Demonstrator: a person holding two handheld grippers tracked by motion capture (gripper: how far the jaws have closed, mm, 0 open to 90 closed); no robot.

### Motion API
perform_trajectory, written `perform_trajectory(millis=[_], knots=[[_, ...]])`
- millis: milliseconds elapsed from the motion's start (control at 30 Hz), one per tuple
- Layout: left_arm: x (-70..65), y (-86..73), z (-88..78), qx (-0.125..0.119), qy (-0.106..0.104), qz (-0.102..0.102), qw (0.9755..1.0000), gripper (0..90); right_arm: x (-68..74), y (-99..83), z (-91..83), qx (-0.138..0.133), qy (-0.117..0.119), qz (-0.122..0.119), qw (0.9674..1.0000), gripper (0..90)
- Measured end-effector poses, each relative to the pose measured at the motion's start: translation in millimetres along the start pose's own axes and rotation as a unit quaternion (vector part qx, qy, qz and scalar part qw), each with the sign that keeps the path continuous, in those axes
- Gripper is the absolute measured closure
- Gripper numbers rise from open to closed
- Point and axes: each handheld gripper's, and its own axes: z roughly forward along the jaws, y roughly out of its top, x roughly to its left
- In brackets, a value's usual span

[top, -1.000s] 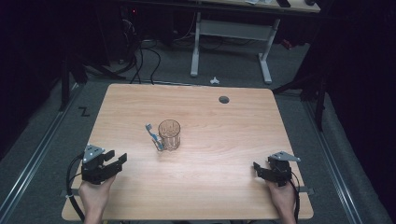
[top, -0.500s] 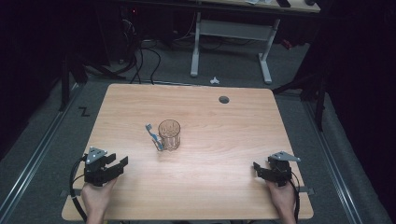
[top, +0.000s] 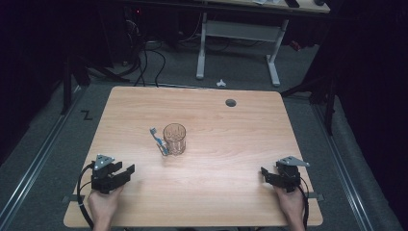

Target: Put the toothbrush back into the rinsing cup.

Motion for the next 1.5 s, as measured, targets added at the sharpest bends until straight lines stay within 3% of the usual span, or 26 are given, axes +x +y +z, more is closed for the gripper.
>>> perform_trajectory(millis=[367, 700, 1500], knots=[[-3.3, -6.0, 13.2, 0.014, 0.006, 0.004, 0.9999, 46.2, 0.0, 0.0, 0.0, 0.0, 0.0, 0.0, 1.0, 30.0], [-11.6, -9.1, 29.0, 0.03, 0.03, 0.033, 0.9985, 45.5, 0.0, 0.0, 0.0, 0.0, 0.0, 0.0, 1.0, 30.0], [-20.9, -11.6, 44.8, 0.02, 0.063, 0.058, 0.9961, 42.0, -0.1, -0.1, -0.1, 0.0, 0.0, 0.0, 1.0, 30.0]])
